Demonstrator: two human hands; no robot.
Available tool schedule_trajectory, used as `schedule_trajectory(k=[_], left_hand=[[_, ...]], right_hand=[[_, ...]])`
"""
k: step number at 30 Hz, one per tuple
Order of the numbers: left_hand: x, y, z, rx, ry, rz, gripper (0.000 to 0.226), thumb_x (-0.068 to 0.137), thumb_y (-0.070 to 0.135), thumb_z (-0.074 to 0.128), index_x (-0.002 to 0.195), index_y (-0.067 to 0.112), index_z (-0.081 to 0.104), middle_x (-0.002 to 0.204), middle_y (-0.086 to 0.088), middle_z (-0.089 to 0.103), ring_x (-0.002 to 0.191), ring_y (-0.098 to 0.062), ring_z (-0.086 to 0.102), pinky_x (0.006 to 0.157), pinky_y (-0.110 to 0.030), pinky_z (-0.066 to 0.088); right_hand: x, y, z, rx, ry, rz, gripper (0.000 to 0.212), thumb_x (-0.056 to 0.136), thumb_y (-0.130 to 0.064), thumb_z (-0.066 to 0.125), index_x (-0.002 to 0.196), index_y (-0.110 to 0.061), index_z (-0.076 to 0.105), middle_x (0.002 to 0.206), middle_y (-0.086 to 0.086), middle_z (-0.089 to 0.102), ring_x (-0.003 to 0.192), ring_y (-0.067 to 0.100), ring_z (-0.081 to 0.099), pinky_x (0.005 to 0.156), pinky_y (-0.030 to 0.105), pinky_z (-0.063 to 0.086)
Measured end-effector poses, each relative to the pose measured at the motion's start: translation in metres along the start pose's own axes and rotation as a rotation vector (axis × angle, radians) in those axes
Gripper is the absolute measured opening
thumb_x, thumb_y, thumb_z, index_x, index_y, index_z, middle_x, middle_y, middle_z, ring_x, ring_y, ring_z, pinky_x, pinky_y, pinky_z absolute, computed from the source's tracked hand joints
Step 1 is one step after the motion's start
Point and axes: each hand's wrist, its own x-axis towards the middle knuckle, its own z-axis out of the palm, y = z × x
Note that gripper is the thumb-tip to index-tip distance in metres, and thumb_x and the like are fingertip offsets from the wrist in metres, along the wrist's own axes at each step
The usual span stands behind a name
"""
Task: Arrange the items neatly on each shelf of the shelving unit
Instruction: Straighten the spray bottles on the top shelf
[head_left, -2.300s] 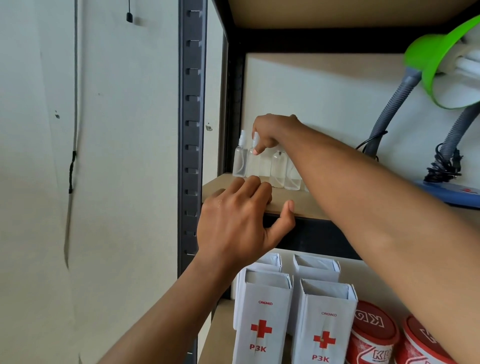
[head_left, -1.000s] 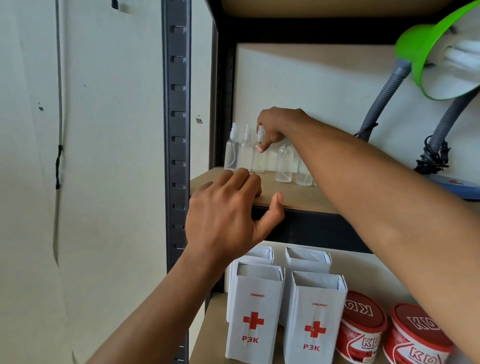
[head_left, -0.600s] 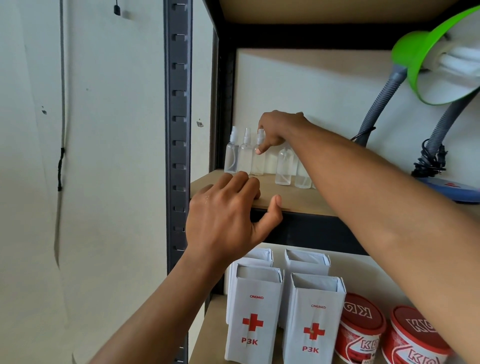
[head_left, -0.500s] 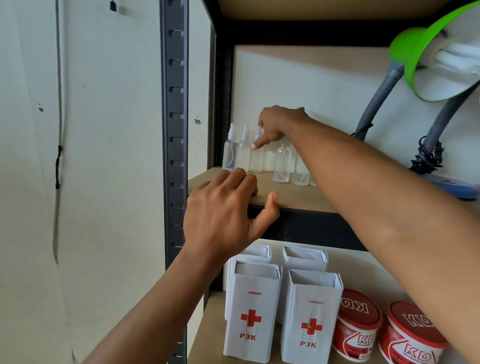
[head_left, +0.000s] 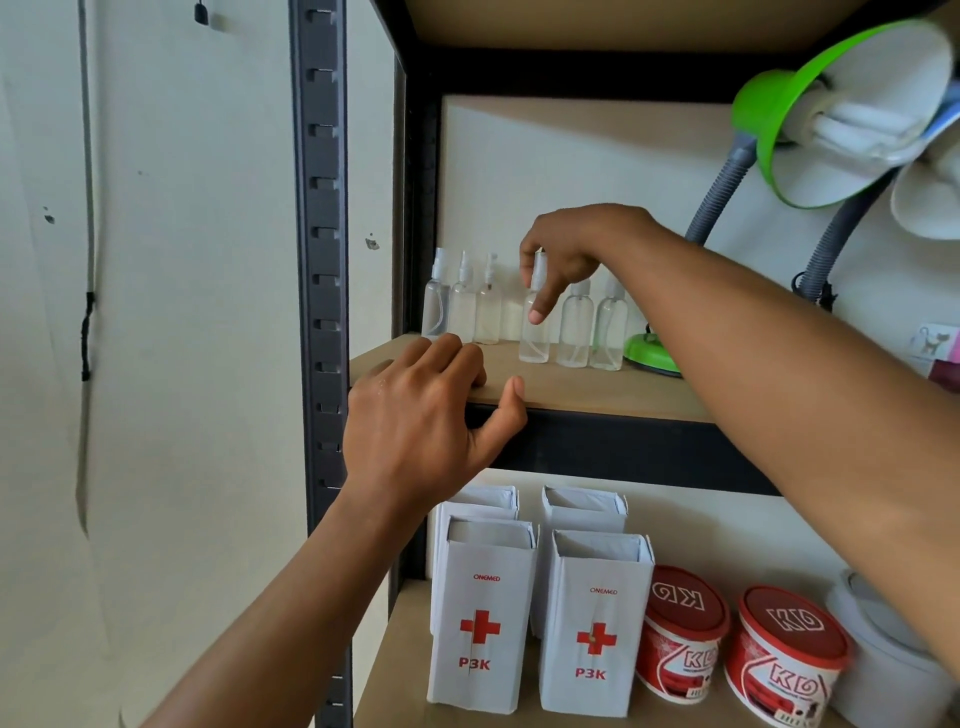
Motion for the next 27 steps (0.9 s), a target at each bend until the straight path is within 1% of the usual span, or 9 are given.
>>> schedule_trajectory(k=[3, 6, 8, 10, 12, 16, 18, 20, 27], left_hand=[[0.000, 0.000, 0.002, -0.012, 0.020, 0.002, 0.048, 0.099, 0.056, 0.041, 0.072, 0.020, 0.058, 0.071, 0.005, 0.056, 0.064, -0.015, 0.050, 0.053, -0.030, 0.036], [-0.001, 0.000, 0.003, -0.018, 0.022, -0.005, 0.048, 0.099, 0.055, 0.042, 0.072, 0.020, 0.058, 0.071, 0.004, 0.056, 0.065, -0.016, 0.050, 0.053, -0.032, 0.040], [-0.002, -0.001, 0.003, -0.018, 0.029, 0.001, 0.048, 0.099, 0.055, 0.042, 0.072, 0.020, 0.058, 0.071, 0.004, 0.055, 0.064, -0.015, 0.049, 0.052, -0.030, 0.038], [-0.002, -0.001, 0.003, -0.017, 0.040, 0.009, 0.048, 0.099, 0.055, 0.042, 0.071, 0.019, 0.058, 0.070, 0.004, 0.054, 0.064, -0.015, 0.048, 0.052, -0.029, 0.036], [-0.001, -0.001, 0.003, -0.015, 0.046, 0.015, 0.048, 0.099, 0.055, 0.042, 0.071, 0.020, 0.058, 0.070, 0.005, 0.054, 0.064, -0.014, 0.047, 0.052, -0.028, 0.033], [-0.001, -0.002, 0.003, -0.013, 0.042, 0.022, 0.048, 0.099, 0.055, 0.042, 0.071, 0.020, 0.058, 0.070, 0.005, 0.054, 0.064, -0.014, 0.047, 0.053, -0.028, 0.032], [-0.001, -0.002, 0.004, -0.013, 0.040, 0.022, 0.048, 0.099, 0.055, 0.042, 0.071, 0.020, 0.059, 0.070, 0.005, 0.054, 0.064, -0.014, 0.047, 0.052, -0.029, 0.034], [-0.002, -0.002, 0.005, -0.014, 0.040, 0.023, 0.047, 0.099, 0.055, 0.043, 0.071, 0.020, 0.059, 0.071, 0.005, 0.054, 0.064, -0.014, 0.047, 0.052, -0.030, 0.035], [-0.002, -0.002, 0.004, -0.015, 0.032, 0.019, 0.047, 0.099, 0.055, 0.043, 0.072, 0.020, 0.059, 0.071, 0.004, 0.055, 0.064, -0.015, 0.049, 0.052, -0.030, 0.038]], right_hand=[[0.007, -0.008, 0.003, 0.054, 0.007, 0.015, 0.057, 0.060, -0.047, 0.097, 0.104, -0.025, 0.069, 0.088, -0.005, 0.076, 0.083, 0.008, 0.067, 0.068, 0.028, 0.045], [0.019, -0.015, 0.009, 0.088, 0.017, 0.039, 0.059, 0.066, -0.036, 0.097, 0.113, -0.016, 0.067, 0.076, -0.004, 0.075, 0.087, 0.013, 0.072, 0.068, 0.027, 0.046], [0.028, -0.021, 0.013, 0.094, 0.022, 0.053, 0.060, 0.070, -0.032, 0.096, 0.119, -0.014, 0.065, 0.081, -0.001, 0.076, 0.095, 0.015, 0.073, 0.070, 0.027, 0.046], [0.036, -0.025, 0.016, 0.101, 0.011, 0.077, 0.065, 0.073, -0.032, 0.094, 0.126, -0.013, 0.062, 0.094, 0.001, 0.078, 0.103, 0.017, 0.073, 0.078, 0.029, 0.047], [0.042, -0.027, 0.017, 0.114, -0.009, 0.101, 0.070, 0.074, -0.032, 0.093, 0.133, -0.013, 0.059, 0.104, 0.002, 0.079, 0.108, 0.018, 0.071, 0.081, 0.030, 0.047], [0.046, -0.024, 0.016, 0.171, -0.040, 0.137, 0.087, 0.077, -0.039, 0.090, 0.147, -0.013, 0.047, 0.109, 0.001, 0.079, 0.113, 0.019, 0.068, 0.083, 0.032, 0.045], [0.046, -0.022, 0.017, 0.183, -0.057, 0.160, 0.094, 0.079, -0.043, 0.088, 0.154, -0.013, 0.040, 0.115, 0.000, 0.078, 0.118, 0.019, 0.065, 0.092, 0.034, 0.046], [0.049, -0.020, 0.018, 0.190, -0.063, 0.162, 0.097, 0.079, -0.044, 0.087, 0.156, -0.013, 0.037, 0.115, 0.000, 0.078, 0.119, 0.020, 0.064, 0.099, 0.036, 0.046], [0.049, -0.025, 0.019, 0.158, -0.051, 0.134, 0.095, 0.081, -0.043, 0.086, 0.155, -0.013, 0.035, 0.116, 0.002, 0.077, 0.123, 0.021, 0.063, 0.105, 0.039, 0.045]])
